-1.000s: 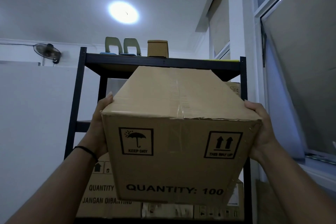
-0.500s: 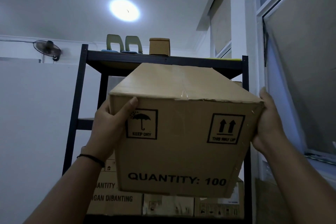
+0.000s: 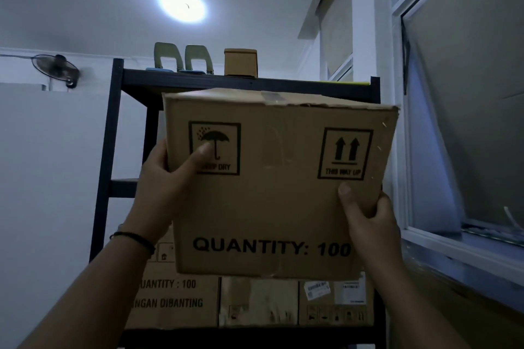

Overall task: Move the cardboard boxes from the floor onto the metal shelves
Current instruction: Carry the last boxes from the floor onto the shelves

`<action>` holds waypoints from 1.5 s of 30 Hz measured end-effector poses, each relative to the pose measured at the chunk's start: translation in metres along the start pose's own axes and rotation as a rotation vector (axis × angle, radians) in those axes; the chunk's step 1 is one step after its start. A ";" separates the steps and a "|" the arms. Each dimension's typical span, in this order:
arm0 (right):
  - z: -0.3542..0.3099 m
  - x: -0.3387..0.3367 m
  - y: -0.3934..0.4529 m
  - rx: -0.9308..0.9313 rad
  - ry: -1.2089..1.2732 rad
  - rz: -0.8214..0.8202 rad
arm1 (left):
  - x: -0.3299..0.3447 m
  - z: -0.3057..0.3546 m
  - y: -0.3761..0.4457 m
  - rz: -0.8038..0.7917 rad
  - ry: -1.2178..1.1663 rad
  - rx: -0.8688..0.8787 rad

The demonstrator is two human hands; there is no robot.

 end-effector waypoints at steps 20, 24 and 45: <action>0.049 0.013 -0.008 0.201 -0.078 -0.250 | 0.009 -0.101 -0.010 -0.057 -0.210 -0.416; 0.058 0.020 -0.009 0.180 -0.012 -0.166 | 0.002 -0.103 -0.003 -0.038 -0.244 -0.371; 0.097 0.043 0.079 0.076 -0.157 -0.222 | 0.023 -0.133 0.068 0.190 -0.018 -0.204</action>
Point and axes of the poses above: each hand's wrist, its own y-axis towards the middle knuckle, its own x-axis out of the palm, z = x × y, the point moved 8 cm from there along y, towards the middle knuckle, and after that the axes turned 14 degrees about -x, right-handed, at the moved point
